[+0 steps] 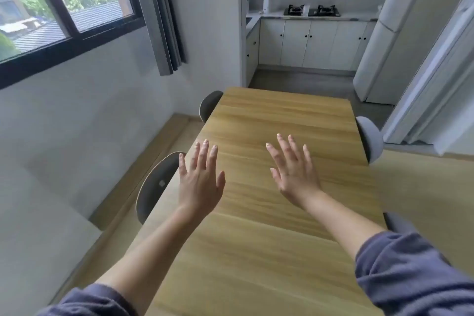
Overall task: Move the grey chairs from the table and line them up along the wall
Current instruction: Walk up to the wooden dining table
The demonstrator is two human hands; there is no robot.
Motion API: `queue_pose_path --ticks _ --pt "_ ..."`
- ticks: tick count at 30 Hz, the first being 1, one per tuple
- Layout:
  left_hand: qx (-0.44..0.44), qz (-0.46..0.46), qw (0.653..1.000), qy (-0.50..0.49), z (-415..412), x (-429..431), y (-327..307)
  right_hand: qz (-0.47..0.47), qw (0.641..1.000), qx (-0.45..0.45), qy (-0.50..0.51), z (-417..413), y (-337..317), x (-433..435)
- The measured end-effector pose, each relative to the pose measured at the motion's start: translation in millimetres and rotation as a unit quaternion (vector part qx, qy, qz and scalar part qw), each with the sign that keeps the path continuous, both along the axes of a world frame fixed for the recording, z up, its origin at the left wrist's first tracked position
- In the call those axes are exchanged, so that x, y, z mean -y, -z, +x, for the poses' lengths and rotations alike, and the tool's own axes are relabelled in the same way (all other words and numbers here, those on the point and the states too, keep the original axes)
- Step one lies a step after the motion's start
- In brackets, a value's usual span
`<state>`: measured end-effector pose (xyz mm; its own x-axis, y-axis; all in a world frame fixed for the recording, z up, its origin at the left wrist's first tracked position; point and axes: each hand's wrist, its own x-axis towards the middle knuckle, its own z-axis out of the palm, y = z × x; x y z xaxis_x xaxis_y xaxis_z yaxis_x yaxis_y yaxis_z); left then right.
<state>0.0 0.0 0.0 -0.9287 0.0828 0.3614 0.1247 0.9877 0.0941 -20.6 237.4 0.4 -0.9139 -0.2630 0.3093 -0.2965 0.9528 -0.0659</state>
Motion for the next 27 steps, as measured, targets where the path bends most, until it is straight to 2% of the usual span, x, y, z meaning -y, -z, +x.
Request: queue_pose_path --ticks 6,13,19,27 --pt "0.002 0.021 0.998 -0.052 43.9 -46.8 15.5 0.031 0.989 0.102 -0.107 39.3 11.5 -46.8" --pt "0.012 0.045 0.989 -0.137 114.2 -134.7 31.5 0.02 0.981 0.117 -0.156 94.0 7.4 -138.4" --pt "0.046 0.066 0.986 -0.149 163.6 -215.5 51.3 0.0 0.972 0.122 -0.199 119.0 12.0 -200.3" --pt "0.078 0.079 0.978 -0.175 163.3 -300.0 81.2 -0.004 0.959 0.127 -0.254 100.2 29.5 -275.1"
